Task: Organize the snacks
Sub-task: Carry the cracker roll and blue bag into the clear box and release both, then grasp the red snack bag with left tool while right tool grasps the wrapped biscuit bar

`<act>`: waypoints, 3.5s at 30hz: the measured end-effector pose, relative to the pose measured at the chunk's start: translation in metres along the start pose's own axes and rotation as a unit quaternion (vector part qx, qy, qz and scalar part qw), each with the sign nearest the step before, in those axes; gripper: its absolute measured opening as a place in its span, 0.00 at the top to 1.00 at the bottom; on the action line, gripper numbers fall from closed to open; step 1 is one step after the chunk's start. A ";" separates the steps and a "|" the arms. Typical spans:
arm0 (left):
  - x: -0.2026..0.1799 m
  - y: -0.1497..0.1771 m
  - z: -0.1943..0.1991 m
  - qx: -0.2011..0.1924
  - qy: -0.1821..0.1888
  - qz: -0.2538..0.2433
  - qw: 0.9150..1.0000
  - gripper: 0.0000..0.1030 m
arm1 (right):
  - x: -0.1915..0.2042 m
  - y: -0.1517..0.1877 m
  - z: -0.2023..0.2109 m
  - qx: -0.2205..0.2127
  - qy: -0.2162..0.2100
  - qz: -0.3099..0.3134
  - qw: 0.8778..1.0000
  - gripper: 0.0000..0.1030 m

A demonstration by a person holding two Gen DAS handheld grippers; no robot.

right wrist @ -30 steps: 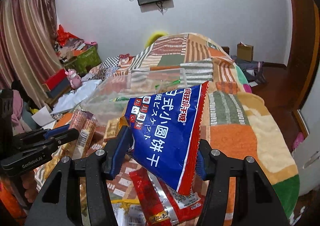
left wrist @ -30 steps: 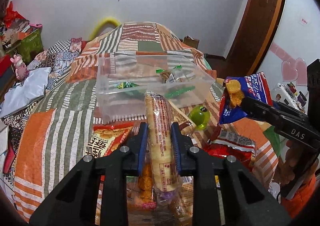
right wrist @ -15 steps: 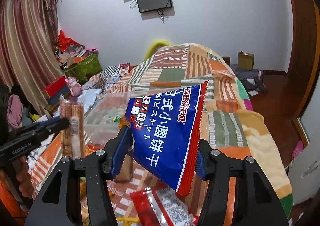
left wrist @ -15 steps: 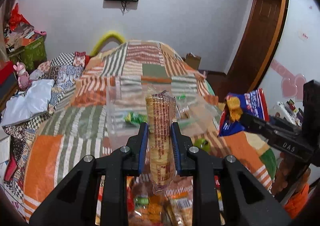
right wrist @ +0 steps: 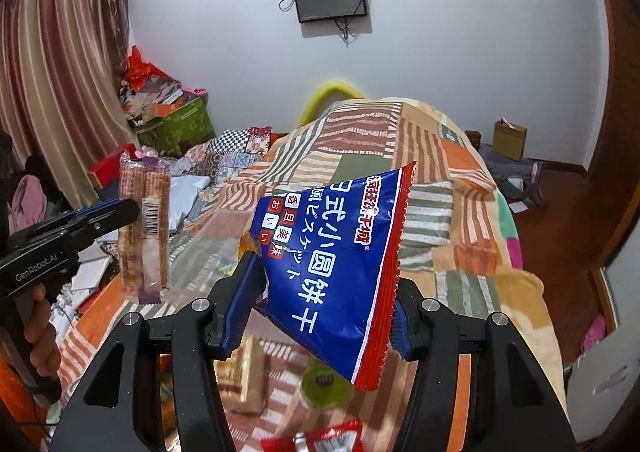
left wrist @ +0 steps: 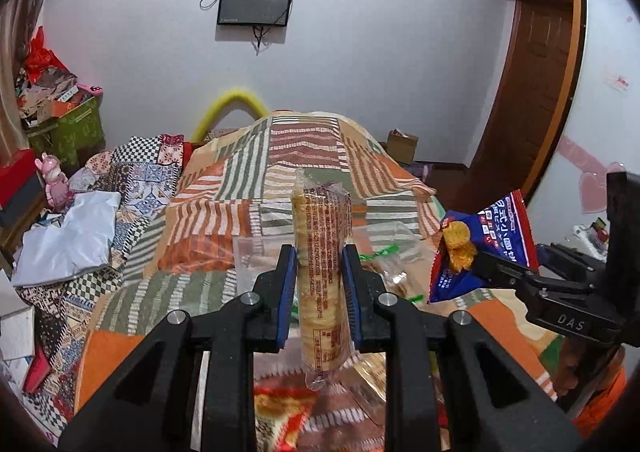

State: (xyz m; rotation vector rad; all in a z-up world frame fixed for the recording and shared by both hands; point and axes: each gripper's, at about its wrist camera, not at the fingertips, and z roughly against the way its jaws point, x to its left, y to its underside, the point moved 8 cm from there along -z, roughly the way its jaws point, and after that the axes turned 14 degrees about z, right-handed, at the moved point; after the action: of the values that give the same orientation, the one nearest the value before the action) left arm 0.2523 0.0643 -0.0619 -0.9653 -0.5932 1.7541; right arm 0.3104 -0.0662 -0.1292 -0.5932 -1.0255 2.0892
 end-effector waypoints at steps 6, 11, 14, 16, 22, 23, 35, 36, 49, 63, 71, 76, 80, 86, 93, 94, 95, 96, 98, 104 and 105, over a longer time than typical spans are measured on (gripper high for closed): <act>0.012 -0.005 -0.031 0.005 -0.022 -0.003 1.000 0.78 | 0.001 -0.004 -0.036 0.030 -0.022 0.007 0.999 0.48; 0.026 0.004 -0.056 0.026 -0.039 -0.007 0.999 0.78 | 0.008 0.004 -0.068 0.070 -0.044 0.017 0.996 0.48; 0.035 0.012 -0.070 0.042 -0.048 -0.009 0.998 0.78 | 0.014 0.011 -0.083 0.096 -0.057 0.028 0.993 0.48; 0.039 0.017 -0.079 0.052 -0.053 -0.011 0.997 0.78 | 0.019 0.017 -0.090 0.111 -0.065 0.035 0.991 0.48; 0.045 0.030 -0.100 0.080 -0.062 -0.017 0.995 0.78 | 0.028 0.028 -0.106 0.146 -0.073 0.057 0.985 0.48; 0.044 0.031 -0.101 0.082 -0.063 -0.017 0.994 0.78 | 0.028 0.029 -0.108 0.150 -0.075 0.059 0.984 0.48; 0.044 0.047 -0.114 0.122 -0.072 -0.012 0.990 0.78 | 0.022 0.039 -0.112 0.175 -0.063 0.064 0.981 0.44; 0.043 0.049 -0.113 0.127 -0.067 -0.011 0.990 0.78 | 0.021 0.039 -0.109 0.173 -0.060 0.064 0.981 0.42; 0.033 0.048 -0.062 0.100 -0.060 -0.022 0.993 0.57 | 0.018 0.020 -0.049 0.108 -0.029 0.054 0.992 0.33; 0.039 0.067 0.001 0.092 -0.048 -0.020 0.994 0.20 | 0.046 0.027 0.003 0.061 -0.023 0.043 0.997 0.22; 0.061 0.109 -0.001 0.139 -0.050 -0.010 0.989 0.20 | 0.063 0.055 -0.004 0.084 -0.038 0.030 0.995 0.22; 0.074 0.126 -0.006 0.165 -0.052 0.001 0.985 0.20 | 0.073 0.073 -0.015 0.108 -0.049 0.027 0.993 0.22; 0.081 0.140 -0.012 0.186 -0.056 0.003 0.981 0.20 | 0.080 0.081 -0.024 0.121 -0.057 0.029 0.991 0.22; 0.085 0.155 -0.027 0.221 -0.055 0.005 0.974 0.20 | 0.090 0.087 -0.038 0.141 -0.054 0.050 0.987 0.22; 0.090 0.162 -0.039 0.236 -0.050 0.017 0.970 0.31 | 0.094 0.094 -0.052 0.160 -0.070 0.046 0.984 0.30; 0.091 0.162 -0.040 0.237 -0.051 0.017 0.970 0.32 | 0.093 0.095 -0.054 0.162 -0.075 0.040 0.983 0.33; 0.091 0.163 -0.041 0.238 -0.052 0.017 0.970 0.34 | 0.093 0.096 -0.055 0.164 -0.078 0.036 0.983 0.37; 0.092 0.164 -0.042 0.237 -0.052 0.016 0.970 0.34 | 0.093 0.097 -0.057 0.167 -0.082 0.032 0.982 0.39; 0.092 0.163 -0.041 0.231 -0.050 0.016 0.971 0.35 | 0.094 0.100 -0.059 0.171 -0.092 0.026 0.981 0.50; 0.092 0.161 -0.038 0.220 -0.049 0.015 0.974 0.40 | 0.095 0.102 -0.058 0.169 -0.099 0.021 0.980 0.66; 0.092 0.161 -0.037 0.216 -0.052 0.011 0.975 0.40 | 0.096 0.102 -0.057 0.167 -0.096 0.024 0.981 0.66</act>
State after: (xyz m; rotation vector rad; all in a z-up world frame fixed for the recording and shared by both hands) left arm 0.1810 0.0878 -0.2354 -0.5818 -0.2457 1.8592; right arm 0.2466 -0.0080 -0.2533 -0.2524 -0.7424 2.3285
